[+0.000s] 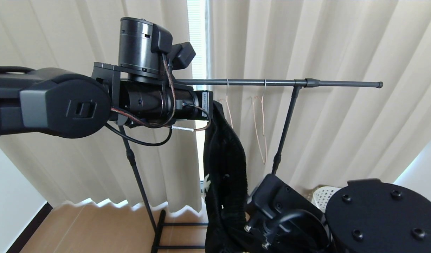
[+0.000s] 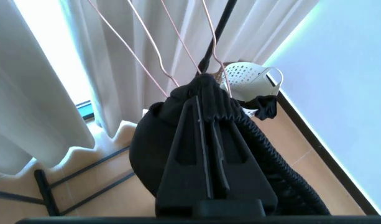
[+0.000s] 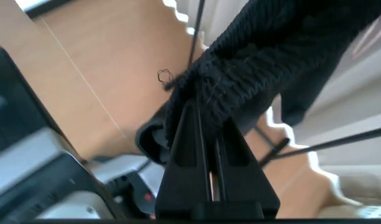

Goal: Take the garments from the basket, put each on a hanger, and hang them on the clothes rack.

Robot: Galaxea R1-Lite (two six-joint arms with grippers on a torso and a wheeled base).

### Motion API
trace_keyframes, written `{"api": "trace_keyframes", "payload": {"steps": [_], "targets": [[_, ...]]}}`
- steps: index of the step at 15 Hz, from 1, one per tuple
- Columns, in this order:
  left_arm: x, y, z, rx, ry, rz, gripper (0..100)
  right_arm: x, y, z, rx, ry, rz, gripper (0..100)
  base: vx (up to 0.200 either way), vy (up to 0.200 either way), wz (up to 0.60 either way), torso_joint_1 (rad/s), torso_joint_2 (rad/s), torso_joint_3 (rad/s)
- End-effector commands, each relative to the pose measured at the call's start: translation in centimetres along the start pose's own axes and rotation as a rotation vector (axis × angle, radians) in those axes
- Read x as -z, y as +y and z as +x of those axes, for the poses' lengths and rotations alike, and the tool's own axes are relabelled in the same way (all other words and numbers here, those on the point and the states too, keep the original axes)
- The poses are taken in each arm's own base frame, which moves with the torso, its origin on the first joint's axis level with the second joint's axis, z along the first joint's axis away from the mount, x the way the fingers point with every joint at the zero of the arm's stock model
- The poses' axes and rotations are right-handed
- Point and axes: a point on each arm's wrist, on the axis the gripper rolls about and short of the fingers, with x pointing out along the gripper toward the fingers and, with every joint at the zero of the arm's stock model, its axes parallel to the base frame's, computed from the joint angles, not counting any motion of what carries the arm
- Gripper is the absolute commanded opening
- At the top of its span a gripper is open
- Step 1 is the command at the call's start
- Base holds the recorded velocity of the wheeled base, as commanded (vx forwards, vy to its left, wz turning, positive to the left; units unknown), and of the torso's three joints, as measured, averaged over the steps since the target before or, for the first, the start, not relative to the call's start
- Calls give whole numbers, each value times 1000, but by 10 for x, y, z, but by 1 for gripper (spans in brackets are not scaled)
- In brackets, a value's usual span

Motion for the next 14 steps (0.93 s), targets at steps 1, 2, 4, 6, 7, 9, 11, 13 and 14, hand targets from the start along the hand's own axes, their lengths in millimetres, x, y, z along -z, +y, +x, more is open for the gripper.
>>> {"api": "trace_keyframes", "payload": {"steps": [1, 2, 4, 6, 7, 9, 11, 13, 14], "targets": [[2, -5, 3, 12, 7, -2, 0, -14, 9, 9, -16, -28, 69, 0, 0, 0, 0, 0, 0, 0], [5, -10, 4, 23, 17, -4, 0, -17, 9, 8, -18, -38, 89, 0, 0, 0, 0, 0, 0, 0], [4, -14, 2, 35, 11, -10, 0, -19, 8, 4, -23, -53, 96, 0, 0, 0, 0, 0, 0, 0], [8, -14, 3, 31, 28, -22, 0, -24, 5, -6, -26, -79, 104, 0, 0, 0, 0, 0, 0, 0], [10, -13, 2, 29, 32, -27, 0, -25, 4, -9, -27, -85, 102, 0, 0, 0, 0, 0, 0, 0], [5, -12, -8, 28, 14, -44, 0, -31, 0, -19, -30, -117, 116, 0, 0, 0, 0, 0, 0, 0], [4, -12, -26, 29, 1, -45, 0, -29, -22, -21, 49, -53, 111, 0, 0, 0, 0, 0, 0, 0], [-2, -10, -36, 23, -19, -47, 0, -16, -42, -15, 135, 69, 16, 0, 0, 0, 0, 0, 0, 0], [-3, -9, -44, 19, -13, -48, 0, -7, -53, -11, 178, 124, -34, 0, 0, 0, 0, 0, 0, 0]]}}
